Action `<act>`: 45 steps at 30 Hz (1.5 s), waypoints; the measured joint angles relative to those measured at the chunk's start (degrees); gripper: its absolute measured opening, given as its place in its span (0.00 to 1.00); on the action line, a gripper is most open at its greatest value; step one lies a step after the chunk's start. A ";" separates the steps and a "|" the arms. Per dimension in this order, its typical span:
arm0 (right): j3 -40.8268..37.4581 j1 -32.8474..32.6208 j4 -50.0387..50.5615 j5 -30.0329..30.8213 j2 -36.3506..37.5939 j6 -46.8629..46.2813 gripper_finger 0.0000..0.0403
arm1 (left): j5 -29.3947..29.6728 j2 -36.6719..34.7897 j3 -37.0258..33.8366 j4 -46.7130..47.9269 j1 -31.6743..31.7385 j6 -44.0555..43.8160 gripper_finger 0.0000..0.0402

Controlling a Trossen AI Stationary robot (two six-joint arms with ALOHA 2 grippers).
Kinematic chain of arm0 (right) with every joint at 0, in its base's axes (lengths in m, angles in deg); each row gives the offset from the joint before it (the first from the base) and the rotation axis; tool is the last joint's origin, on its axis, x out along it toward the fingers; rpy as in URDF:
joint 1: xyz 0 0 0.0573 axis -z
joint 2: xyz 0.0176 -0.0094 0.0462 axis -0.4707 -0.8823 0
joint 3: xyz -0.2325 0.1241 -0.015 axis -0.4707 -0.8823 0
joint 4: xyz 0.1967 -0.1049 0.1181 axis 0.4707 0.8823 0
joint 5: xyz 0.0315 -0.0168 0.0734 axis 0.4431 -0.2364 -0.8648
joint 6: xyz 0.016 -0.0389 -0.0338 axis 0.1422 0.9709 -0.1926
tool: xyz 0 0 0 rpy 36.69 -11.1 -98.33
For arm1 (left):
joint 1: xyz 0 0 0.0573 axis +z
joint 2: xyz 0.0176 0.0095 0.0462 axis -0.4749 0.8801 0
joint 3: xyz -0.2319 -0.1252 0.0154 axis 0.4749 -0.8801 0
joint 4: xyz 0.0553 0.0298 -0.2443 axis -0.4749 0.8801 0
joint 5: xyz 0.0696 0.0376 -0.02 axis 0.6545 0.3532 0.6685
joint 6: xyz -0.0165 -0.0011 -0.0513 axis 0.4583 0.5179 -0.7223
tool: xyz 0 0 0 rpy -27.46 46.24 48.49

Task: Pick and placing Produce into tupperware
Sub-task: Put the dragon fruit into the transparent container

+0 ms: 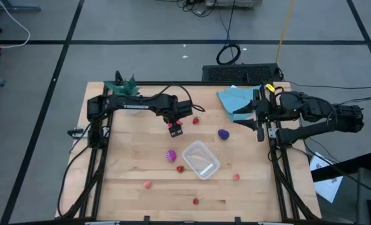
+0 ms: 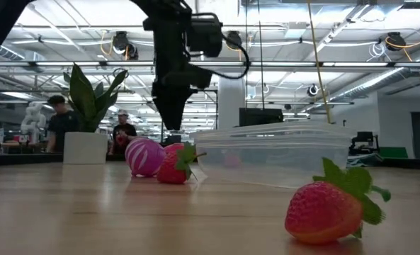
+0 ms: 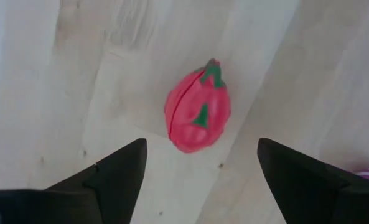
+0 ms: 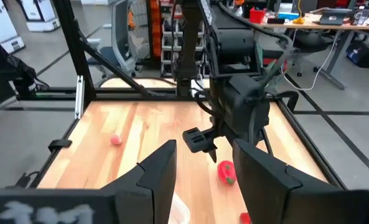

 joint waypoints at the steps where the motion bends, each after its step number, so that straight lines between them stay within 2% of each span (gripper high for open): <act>1: 0.00 0.01 0.06 0.00 0.00 0.03 0.37 | -0.02 0.41 0.00 -0.04 0.24 0.00 0.80; 13: 0.00 0.00 1.31 0.00 0.00 1.55 0.37 | -0.01 1.83 -0.04 -0.43 1.89 0.90 0.88; 24: 0.00 0.00 2.95 -0.01 0.00 0.71 0.37 | -0.97 1.84 -0.06 -2.21 1.99 0.85 0.89; 38: 0.00 0.01 3.72 -0.02 -0.02 0.04 0.37 | -1.86 1.81 -5.41 -5.26 2.49 -0.40 0.89; 45: 0.00 0.00 3.68 -0.02 0.00 0.02 0.37 | -1.86 1.81 -8.34 -10.12 2.60 0.59 0.89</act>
